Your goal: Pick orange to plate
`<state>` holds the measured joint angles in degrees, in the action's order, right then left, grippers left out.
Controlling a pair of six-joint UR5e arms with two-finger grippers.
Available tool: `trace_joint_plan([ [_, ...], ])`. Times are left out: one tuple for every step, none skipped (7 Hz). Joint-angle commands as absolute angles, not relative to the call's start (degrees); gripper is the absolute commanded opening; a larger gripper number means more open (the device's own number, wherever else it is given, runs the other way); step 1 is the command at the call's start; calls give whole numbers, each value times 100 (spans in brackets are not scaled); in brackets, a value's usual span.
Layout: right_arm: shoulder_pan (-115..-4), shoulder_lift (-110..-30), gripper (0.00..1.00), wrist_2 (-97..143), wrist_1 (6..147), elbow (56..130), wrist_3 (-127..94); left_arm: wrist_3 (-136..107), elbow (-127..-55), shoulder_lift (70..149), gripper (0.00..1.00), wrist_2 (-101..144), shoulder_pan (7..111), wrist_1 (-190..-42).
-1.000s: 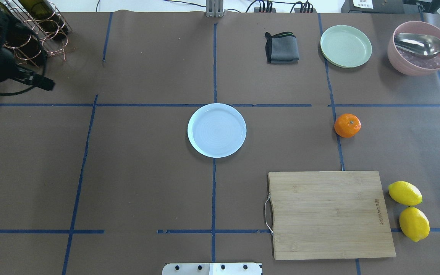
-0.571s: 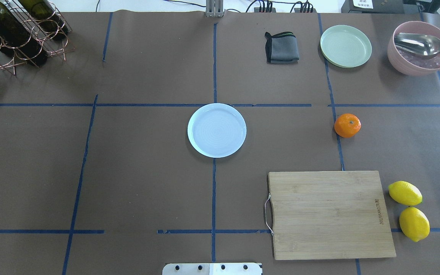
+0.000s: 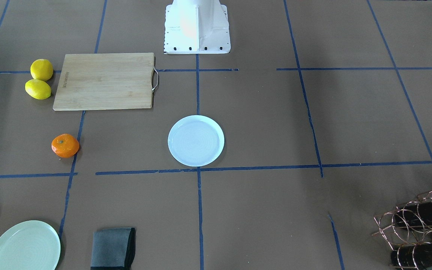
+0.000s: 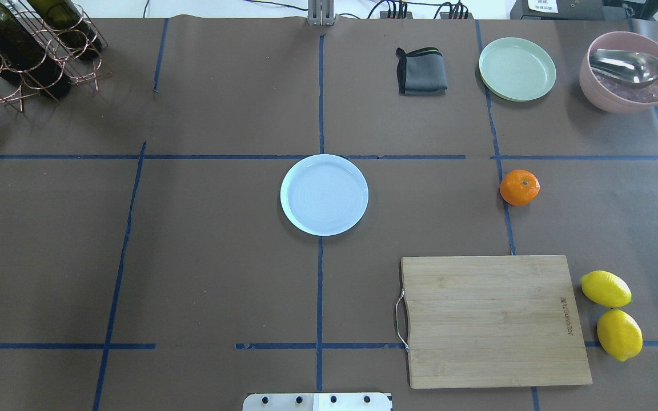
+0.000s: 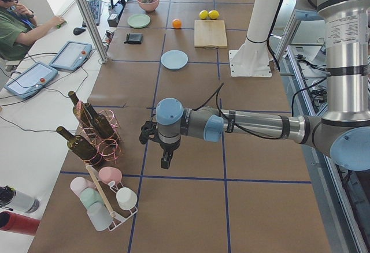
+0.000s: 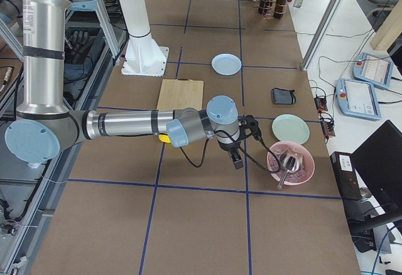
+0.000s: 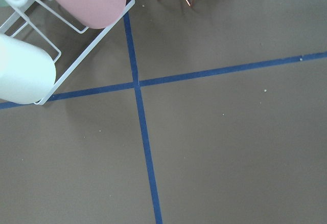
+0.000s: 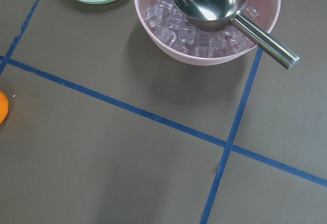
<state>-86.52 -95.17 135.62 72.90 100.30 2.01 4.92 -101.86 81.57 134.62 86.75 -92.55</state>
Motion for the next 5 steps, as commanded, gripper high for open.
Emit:
trace_joint_plan([
  [-8596,-9501,100,13666,7269,10220,-243,835,-10134,8138,100,13447,9053,-8815],
  [-8404,-9336,100,13737,7260,10335,-568,826,-10099,8121,100,13456,9053,-8833],
  [-7898,-9169,100,13737,7260,10562,-615,835,-10064,8130,100,13473,9053,-8859],
  [-7484,-8889,100,13720,7251,10591,-937,844,-10072,8112,100,13474,9053,-8868],
  [-7036,-8607,100,13650,7251,10591,-1515,852,-10090,8104,100,13474,9061,-8868],
])
